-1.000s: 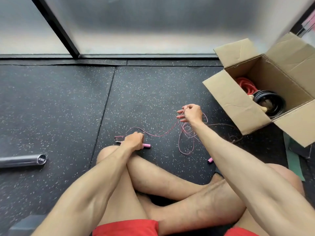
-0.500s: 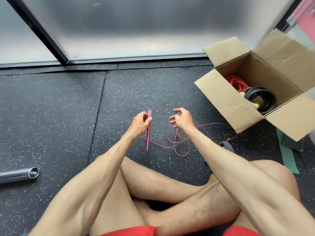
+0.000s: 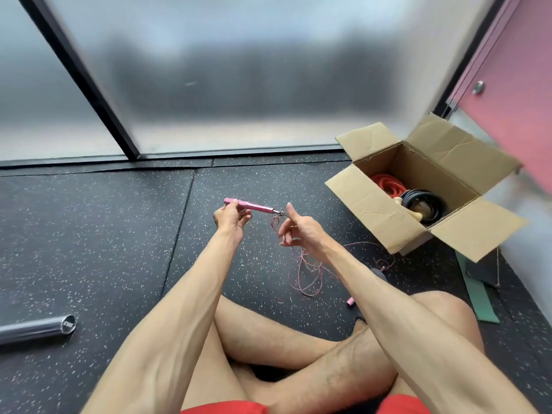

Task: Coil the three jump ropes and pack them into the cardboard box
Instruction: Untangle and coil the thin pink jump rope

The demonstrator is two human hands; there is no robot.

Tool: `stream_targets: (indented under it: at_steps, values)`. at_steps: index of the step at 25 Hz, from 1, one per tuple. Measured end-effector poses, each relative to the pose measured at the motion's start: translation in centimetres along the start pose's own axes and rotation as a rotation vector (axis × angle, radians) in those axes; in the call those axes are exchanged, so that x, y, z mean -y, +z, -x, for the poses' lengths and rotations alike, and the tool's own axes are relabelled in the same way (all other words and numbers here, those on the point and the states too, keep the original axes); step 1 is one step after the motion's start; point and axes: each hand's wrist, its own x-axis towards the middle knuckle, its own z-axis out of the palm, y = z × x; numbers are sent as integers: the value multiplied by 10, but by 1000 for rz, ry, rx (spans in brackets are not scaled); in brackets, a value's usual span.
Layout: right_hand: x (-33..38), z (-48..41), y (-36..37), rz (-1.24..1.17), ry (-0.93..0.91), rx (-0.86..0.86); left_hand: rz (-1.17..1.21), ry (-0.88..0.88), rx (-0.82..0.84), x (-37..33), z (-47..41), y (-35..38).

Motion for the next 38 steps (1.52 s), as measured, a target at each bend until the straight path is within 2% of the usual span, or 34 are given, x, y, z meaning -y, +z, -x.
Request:
stream_targets:
  at_steps: [4, 9, 12, 14, 16, 19, 21, 24, 27, 30, 33, 35, 38]
  values:
    - [24, 23, -12, -56, -66, 68, 85, -20, -125, -5, 22, -12]
    - [52, 40, -14, 374, -192, 2, -23, -50, -151, 19, 39, -17]
    - [68, 45, -16, 576, -243, 55, -226, -83, -149, 34, 51, -12]
    - [76, 44, -15, 664, -262, 85, -499, 49, -131, 35, 66, -6]
    - [81, 42, -13, 745, -270, 94, -620, 268, -24, 28, 84, 2]
    - [83, 38, -6, 855, -269, 85, -481, 446, 235, 10, 106, 14]
    - [82, 37, -1, 888, -298, 53, -411, 431, 343, 4, 109, 19]
    - [83, 34, 1, 886, -332, -62, -453, 376, 423, 2, 108, 16]
    - [88, 33, -3, 910, -346, -116, -576, 423, 487, -1, 100, 3]
    - [94, 33, -16, 1134, -359, -104, -713, 480, 544, -8, 88, -10]
    - [93, 33, -24, 1223, -343, -86, -859, 516, 580, -16, 81, -16]
    - [92, 31, -23, 1163, -356, -103, -975, 521, 638, -19, 78, -13]
    - [99, 31, -16, 881, -379, -91, -1011, 480, 689, -20, 86, 1]
